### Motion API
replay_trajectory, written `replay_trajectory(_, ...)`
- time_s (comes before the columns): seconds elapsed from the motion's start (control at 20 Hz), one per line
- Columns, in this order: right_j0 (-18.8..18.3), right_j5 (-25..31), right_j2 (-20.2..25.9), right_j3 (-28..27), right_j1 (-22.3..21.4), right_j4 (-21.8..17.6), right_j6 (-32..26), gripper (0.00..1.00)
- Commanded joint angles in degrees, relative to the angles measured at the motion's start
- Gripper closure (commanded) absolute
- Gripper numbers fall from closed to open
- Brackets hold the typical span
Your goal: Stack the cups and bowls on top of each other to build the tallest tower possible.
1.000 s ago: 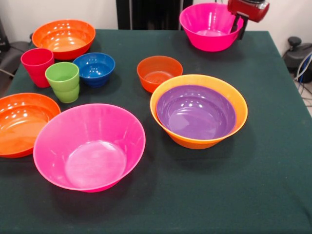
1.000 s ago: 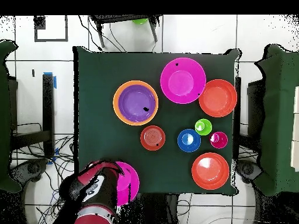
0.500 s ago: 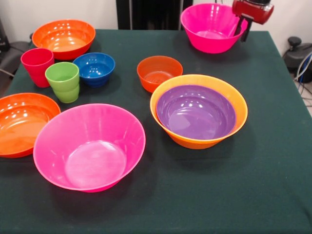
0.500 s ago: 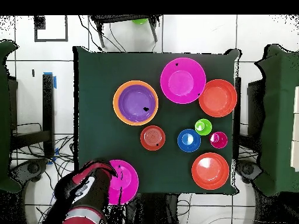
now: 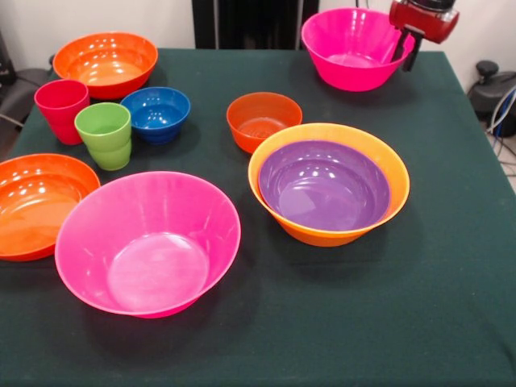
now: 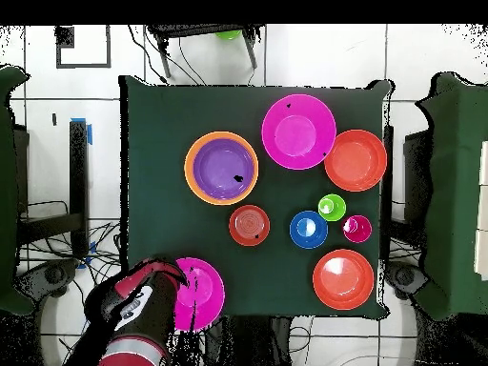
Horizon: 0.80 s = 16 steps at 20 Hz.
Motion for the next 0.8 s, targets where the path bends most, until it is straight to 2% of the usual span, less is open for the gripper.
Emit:
replay_trajectory(0.05, -0.2, -1.25, 6.69, -10.96, 2.71, 4.41, 1.49, 1.0)
replay_trajectory(0.35, 1.75, 0.31, 4.91, -15.17, 4.0, 6.1, 2.15, 1.0)
replay_trajectory(0.8, 1.2, 4.25, 5.22, -20.52, 5.31, 7.09, 0.25, 1.0)
